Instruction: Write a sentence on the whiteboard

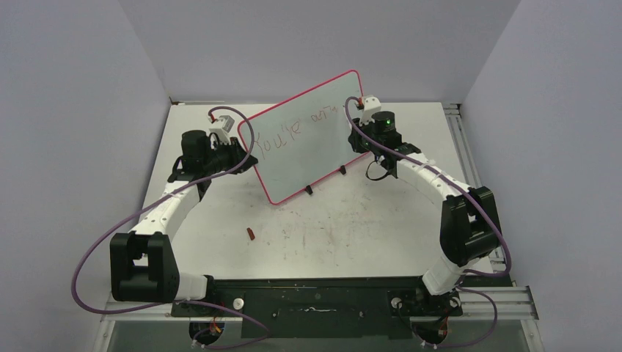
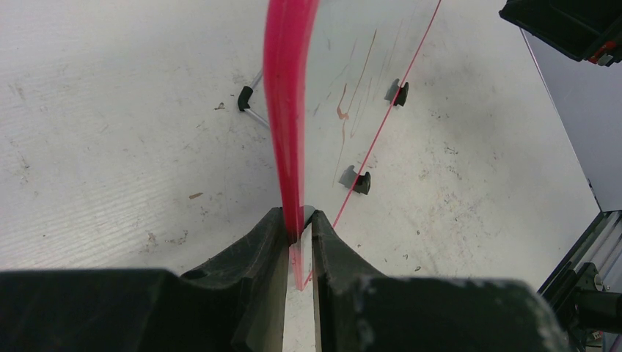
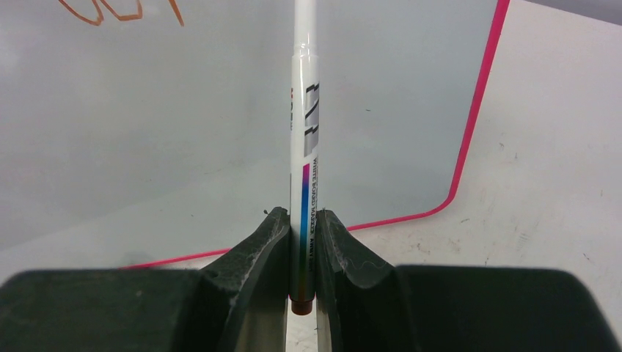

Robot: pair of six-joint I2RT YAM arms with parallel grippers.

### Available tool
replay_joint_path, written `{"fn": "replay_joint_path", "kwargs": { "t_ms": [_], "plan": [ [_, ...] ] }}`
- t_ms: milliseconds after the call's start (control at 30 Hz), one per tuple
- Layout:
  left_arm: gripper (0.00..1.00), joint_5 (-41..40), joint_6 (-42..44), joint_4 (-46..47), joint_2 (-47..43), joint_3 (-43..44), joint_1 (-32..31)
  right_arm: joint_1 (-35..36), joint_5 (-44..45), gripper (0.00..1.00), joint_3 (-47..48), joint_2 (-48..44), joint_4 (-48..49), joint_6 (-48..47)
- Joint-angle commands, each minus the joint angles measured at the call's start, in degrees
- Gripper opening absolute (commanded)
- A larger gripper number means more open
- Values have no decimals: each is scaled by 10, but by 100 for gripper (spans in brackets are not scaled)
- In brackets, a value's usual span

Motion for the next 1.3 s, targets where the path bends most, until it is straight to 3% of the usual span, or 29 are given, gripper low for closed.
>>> {"fn": "replay_joint_path", "kwargs": {
  "t_ms": [0,1267],
  "plan": [
    [0,-16,11,-18,-14,20,-1,-3,-10,5,33,-1,-20,-16],
    [0,-20,14,-22,-14,21,-3,-1,2,5,110,64,-63,-26]
  ]
}}
